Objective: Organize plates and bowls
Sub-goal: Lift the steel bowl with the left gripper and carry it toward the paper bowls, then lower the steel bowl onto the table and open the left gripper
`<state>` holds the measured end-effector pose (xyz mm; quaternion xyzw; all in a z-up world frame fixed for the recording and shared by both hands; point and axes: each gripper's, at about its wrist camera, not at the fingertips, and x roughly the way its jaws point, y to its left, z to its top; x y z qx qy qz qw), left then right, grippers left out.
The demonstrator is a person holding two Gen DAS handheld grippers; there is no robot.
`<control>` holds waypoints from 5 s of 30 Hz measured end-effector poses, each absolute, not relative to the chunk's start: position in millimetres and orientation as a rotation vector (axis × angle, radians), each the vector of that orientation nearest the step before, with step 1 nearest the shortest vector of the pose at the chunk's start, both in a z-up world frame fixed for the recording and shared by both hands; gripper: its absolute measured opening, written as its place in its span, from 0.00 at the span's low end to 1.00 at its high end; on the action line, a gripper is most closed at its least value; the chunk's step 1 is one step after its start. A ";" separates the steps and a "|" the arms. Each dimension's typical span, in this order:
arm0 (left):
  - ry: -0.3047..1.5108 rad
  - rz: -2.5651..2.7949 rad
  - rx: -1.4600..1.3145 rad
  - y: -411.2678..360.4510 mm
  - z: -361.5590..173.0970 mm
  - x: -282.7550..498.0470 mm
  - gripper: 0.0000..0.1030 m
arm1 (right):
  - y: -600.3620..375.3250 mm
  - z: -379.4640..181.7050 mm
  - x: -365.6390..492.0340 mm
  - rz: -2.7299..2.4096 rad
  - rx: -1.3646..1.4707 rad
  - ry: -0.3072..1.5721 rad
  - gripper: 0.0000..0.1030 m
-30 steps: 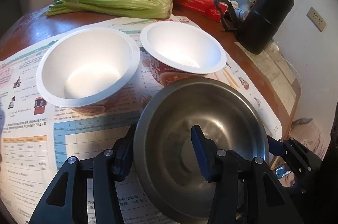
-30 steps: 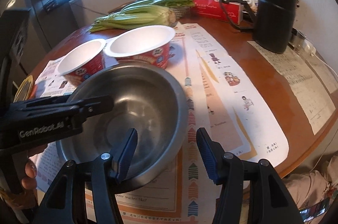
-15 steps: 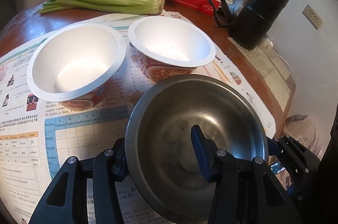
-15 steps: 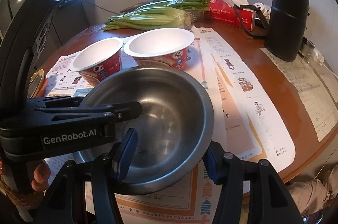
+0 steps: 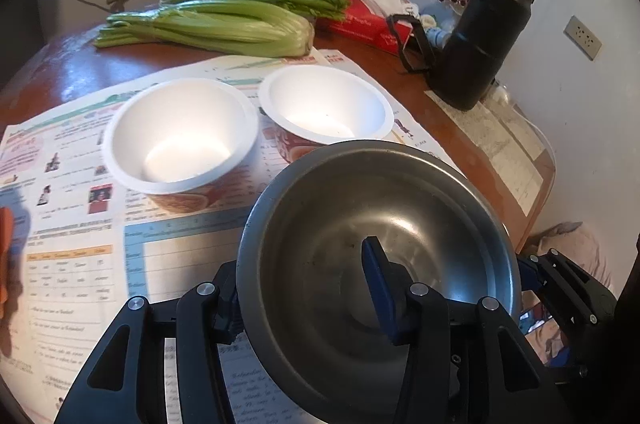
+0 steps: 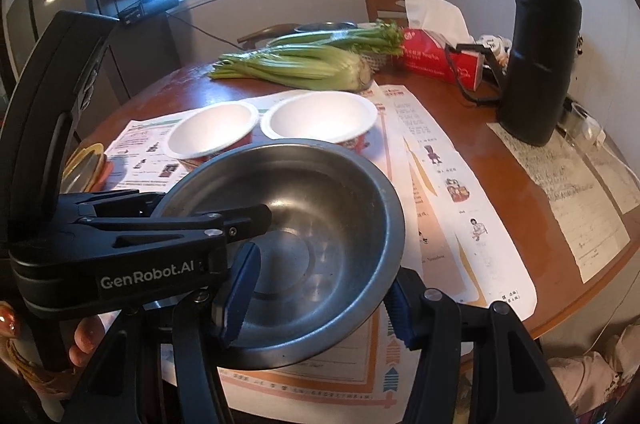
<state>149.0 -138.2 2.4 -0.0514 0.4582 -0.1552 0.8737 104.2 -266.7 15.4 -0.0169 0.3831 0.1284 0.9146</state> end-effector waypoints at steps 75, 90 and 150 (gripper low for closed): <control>0.991 -0.122 -0.143 -55.9 -24.7 114.8 0.51 | -186.2 -10.5 81.9 0.446 -0.110 0.782 0.57; 0.995 -0.104 -0.151 -53.1 -26.5 116.2 0.51 | -184.9 -16.0 85.6 0.463 -0.087 0.782 0.57; 0.803 -0.202 -0.156 -46.0 47.9 109.3 0.51 | -234.8 33.7 91.7 0.318 0.134 0.715 0.57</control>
